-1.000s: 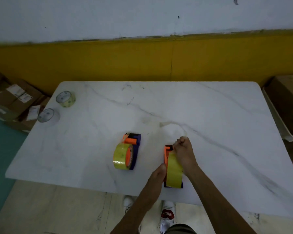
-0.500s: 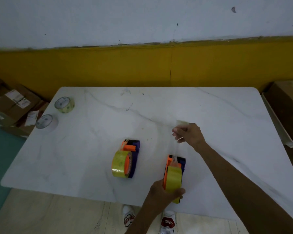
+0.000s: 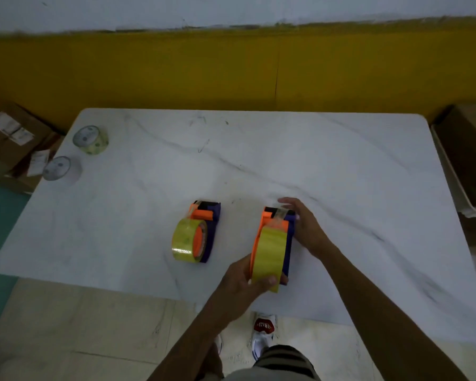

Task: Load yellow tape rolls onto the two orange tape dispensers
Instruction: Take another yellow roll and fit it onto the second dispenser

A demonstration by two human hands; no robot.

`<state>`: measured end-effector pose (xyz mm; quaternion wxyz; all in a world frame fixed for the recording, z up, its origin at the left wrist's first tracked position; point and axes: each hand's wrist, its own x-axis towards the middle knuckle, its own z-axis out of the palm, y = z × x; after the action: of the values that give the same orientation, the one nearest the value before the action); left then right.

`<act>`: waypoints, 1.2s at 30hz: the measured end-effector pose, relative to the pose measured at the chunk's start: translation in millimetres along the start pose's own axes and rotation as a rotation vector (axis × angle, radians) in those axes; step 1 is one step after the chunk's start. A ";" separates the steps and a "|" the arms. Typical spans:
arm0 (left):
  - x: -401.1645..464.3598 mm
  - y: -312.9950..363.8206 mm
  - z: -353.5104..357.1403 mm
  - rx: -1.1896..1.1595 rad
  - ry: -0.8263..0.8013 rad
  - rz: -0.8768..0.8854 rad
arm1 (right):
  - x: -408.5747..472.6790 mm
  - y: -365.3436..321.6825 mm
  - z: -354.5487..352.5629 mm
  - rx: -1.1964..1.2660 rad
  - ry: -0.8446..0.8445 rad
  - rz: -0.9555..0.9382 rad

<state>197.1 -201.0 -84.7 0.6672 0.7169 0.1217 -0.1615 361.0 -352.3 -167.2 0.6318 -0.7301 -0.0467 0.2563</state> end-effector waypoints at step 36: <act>36.4 -44.6 -6.6 0.231 0.102 -0.175 | -73.5 10.1 48.7 -1.045 -0.067 0.415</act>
<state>213.5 -192.4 -139.5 0.5566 0.7829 0.1980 -0.1951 273.7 -339.3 -157.1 0.1209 -0.9312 -0.0430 0.3412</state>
